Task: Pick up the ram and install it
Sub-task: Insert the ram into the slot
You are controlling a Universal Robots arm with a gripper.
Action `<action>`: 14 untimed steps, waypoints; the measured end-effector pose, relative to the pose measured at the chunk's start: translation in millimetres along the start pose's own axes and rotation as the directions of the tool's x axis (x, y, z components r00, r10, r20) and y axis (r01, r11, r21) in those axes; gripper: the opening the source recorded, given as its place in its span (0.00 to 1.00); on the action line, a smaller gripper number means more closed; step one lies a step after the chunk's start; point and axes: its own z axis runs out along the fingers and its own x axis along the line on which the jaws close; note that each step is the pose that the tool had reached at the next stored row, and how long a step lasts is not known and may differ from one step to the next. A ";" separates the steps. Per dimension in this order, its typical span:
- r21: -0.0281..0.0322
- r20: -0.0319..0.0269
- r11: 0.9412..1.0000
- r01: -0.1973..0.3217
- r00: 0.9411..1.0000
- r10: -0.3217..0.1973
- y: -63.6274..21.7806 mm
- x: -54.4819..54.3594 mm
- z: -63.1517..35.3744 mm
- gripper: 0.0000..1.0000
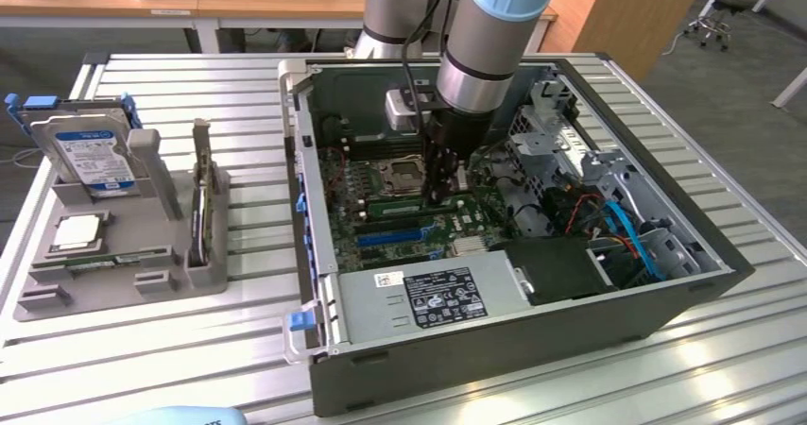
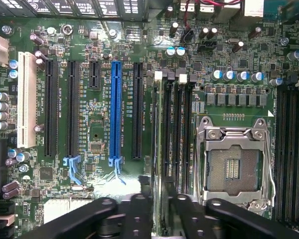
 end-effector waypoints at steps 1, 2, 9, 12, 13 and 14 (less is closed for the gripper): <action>0.000 0.000 1.000 0.000 1.000 0.000 0.0 0.0 0.0 0.24; 0.000 0.000 1.000 0.000 1.000 0.000 0.0 0.0 0.0 0.24; 0.000 0.000 1.000 0.000 1.000 0.000 0.2 -0.1 -4.3 0.31; 0.000 0.000 1.000 0.000 1.000 0.000 0.6 -0.3 -13.1 0.31; 0.000 0.000 1.000 0.000 1.000 0.000 0.7 -0.4 -16.1 0.31; 0.000 0.000 1.000 0.000 1.000 0.000 0.9 -0.4 -18.9 0.31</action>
